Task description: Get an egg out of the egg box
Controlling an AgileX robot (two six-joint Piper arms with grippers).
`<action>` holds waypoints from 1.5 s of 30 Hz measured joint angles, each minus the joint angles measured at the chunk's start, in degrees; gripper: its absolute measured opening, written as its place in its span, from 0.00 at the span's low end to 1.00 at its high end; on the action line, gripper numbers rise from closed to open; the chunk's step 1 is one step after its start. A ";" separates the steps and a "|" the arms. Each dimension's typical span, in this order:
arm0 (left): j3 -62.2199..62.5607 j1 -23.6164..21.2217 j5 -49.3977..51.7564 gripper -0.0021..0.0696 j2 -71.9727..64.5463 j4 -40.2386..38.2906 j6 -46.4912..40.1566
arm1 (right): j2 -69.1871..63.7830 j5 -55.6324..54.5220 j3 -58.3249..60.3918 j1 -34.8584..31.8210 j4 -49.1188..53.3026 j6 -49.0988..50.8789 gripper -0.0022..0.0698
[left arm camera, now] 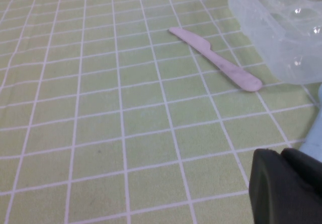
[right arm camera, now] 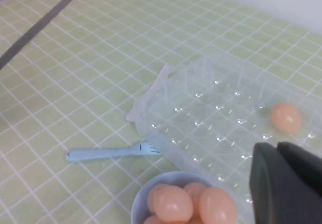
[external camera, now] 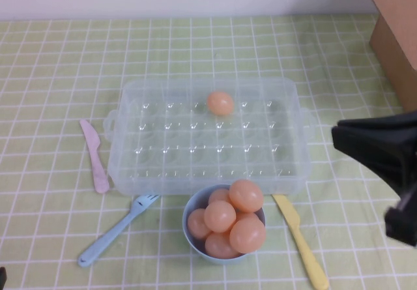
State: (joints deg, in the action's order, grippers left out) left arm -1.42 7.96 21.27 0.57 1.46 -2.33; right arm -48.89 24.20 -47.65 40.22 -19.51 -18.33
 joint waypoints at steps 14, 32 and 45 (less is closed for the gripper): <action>0.00 0.00 0.00 0.02 0.00 0.00 0.00 | 2.85 15.14 2.82 -0.16 4.38 0.00 0.01; 0.00 0.00 0.00 0.02 0.00 0.00 0.00 | 20.52 -29.16 38.87 -8.30 5.51 0.44 0.01; 0.00 0.00 0.00 0.02 0.00 0.00 0.00 | 44.61 -20.06 49.10 -37.21 5.31 0.44 0.01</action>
State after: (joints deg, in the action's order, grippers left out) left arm -1.42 7.96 21.27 0.57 1.46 -2.33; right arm -4.27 4.15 1.45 3.01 -14.20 -17.89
